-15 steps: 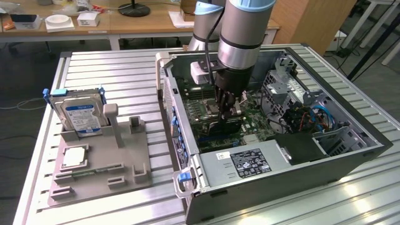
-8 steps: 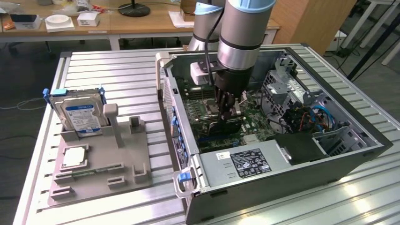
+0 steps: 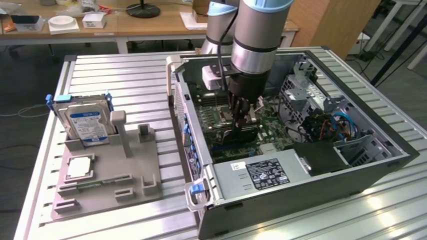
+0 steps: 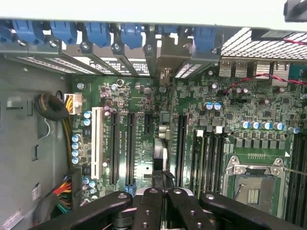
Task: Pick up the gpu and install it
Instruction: 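Press down on the gpu until it lock into place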
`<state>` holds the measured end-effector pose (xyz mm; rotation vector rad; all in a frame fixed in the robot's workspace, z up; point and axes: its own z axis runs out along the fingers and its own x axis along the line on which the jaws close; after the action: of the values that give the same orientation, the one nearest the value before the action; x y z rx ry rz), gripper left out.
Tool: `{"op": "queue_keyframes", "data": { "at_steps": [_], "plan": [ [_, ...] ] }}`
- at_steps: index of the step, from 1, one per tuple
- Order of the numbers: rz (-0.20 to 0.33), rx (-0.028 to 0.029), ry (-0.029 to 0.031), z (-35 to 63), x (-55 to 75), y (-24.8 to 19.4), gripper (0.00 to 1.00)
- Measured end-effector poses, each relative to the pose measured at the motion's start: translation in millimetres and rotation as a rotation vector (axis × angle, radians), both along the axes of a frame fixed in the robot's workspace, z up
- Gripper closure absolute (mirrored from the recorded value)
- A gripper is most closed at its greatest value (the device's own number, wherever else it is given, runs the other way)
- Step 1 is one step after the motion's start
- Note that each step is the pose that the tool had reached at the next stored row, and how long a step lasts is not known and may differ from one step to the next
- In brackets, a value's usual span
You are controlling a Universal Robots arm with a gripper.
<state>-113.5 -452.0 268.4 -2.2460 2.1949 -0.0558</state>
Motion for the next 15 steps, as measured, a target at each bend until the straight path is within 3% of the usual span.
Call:
{"op": "queue_keyframes", "data": {
  "at_steps": [15],
  "plan": [
    [-0.001,-0.0003,-0.0016,-1.1,-6.1,4.1,0.89]
  ]
}}
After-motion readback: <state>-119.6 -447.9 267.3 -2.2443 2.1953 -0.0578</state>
